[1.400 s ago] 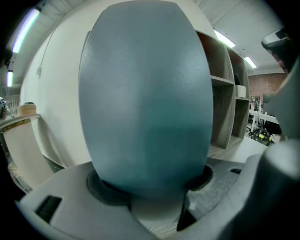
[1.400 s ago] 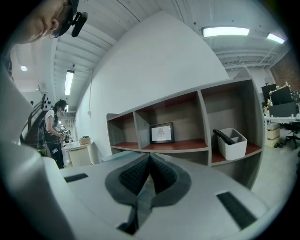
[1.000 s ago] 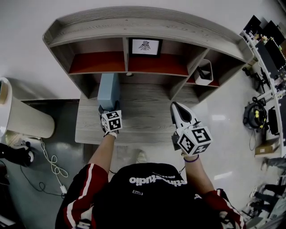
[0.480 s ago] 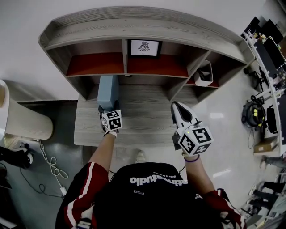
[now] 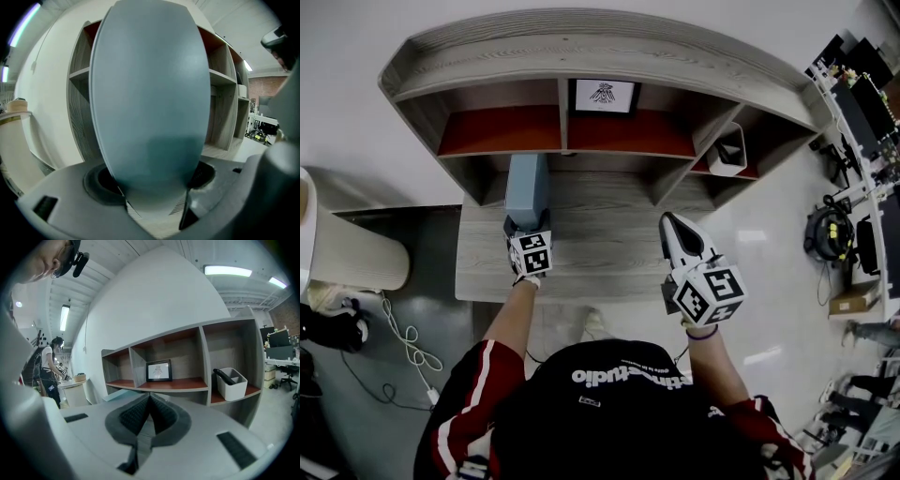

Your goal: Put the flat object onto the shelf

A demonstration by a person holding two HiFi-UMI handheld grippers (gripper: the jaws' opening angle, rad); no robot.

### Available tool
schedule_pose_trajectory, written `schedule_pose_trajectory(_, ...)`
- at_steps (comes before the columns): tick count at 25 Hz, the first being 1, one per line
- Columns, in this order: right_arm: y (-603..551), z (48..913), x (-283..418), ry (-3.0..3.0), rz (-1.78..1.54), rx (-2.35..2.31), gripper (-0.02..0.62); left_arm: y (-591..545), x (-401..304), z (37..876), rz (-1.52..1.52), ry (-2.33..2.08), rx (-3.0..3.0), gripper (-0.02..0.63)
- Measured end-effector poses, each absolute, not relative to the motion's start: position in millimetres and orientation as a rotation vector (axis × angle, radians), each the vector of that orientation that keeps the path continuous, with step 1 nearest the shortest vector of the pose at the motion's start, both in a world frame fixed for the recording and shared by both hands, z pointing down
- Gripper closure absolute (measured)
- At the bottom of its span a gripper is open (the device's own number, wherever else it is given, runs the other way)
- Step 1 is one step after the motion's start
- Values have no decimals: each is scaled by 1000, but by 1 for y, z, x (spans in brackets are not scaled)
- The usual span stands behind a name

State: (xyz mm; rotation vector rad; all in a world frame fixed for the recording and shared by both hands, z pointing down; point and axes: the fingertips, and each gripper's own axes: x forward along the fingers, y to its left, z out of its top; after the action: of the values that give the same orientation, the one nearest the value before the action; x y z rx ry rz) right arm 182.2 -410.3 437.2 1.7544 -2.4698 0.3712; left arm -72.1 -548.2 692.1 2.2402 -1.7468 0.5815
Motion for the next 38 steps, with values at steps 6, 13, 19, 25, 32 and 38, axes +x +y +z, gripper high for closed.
schedule_pose_trajectory(6,-398,441,176,-2457,393,1763,595,-536,-74,694,565,-1708,2258,279)
schedule_pose_trajectory(13,-378,442,163,-2447,392,1767,595,-513,-79,683,542,-1682,2288,279)
schedule_pose_trajectory(19,-353,440,148,-2456,387,1773,595,-485,-87,666,519,-1677,2321,279)
schedule_pose_trajectory(25,-327,433,130,-2464,353,1776,595,-456,-105,644,464,-1668,2340,279)
schedule_pose_trajectory(32,-292,429,108,-2459,315,1778,595,-412,-110,606,366,-1615,2420,279)
schedule_pose_trajectory(38,-256,416,99,-2442,258,1801,595,-376,-112,577,298,-1575,2457,281)
